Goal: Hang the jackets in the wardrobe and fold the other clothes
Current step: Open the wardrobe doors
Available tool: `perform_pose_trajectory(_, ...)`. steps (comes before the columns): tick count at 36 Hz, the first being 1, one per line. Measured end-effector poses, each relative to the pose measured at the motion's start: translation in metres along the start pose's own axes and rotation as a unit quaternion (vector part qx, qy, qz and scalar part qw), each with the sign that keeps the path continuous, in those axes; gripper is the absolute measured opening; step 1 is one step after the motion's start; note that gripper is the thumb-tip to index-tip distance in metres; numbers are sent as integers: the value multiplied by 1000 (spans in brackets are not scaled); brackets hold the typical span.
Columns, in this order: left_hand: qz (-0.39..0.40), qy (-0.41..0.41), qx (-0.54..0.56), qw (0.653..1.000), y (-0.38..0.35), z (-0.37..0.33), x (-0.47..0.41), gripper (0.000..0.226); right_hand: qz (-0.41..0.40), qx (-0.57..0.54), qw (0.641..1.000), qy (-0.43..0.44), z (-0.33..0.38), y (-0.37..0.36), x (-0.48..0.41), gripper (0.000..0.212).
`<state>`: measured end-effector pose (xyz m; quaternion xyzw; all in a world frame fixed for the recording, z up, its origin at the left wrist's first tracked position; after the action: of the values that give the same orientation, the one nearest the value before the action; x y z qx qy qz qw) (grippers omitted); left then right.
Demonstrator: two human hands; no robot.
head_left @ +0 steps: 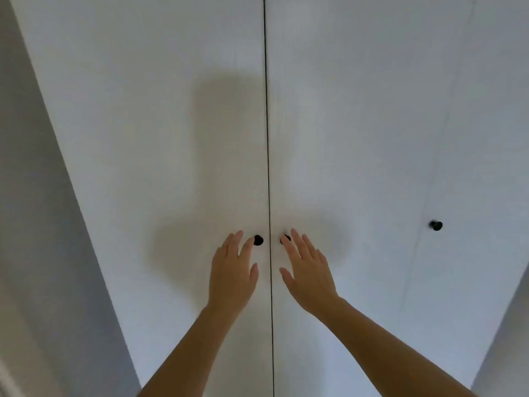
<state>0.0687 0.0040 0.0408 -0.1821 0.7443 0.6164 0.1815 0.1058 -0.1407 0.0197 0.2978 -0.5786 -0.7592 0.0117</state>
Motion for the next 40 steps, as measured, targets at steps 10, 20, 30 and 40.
perform_pose_trajectory(10, -63, -40, 29, 997, -16, 8, -42, 50, -34, 19, 999, 17, 12, -23, -41, 67)
perform_pose_trajectory(20, -52, -15, 66, 996, -30, 10, -41, 43, -77, 39, 995, 39, 8, -24, -33, 63)
perform_pose_trajectory(30, -27, -3, 215, 976, -30, 5, -49, 34, -32, 4, 999, 30, 2, -35, -33, 62)
perform_pose_trajectory(40, -42, -12, 239, 970, -17, 9, -27, 25, 3, -291, 956, -28, 5, -50, -15, 57)
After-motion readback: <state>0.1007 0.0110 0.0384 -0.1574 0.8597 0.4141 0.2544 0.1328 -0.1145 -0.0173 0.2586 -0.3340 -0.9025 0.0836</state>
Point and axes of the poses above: each hand's wrist, its own x-axis away from the middle knuckle, its own y-axis out of the back of the hand, z = x × y, the point moved 8 cm from there along -x, towards the middle knuckle, and after that the axes turned 1 degree about z, right-handed, at the moved point
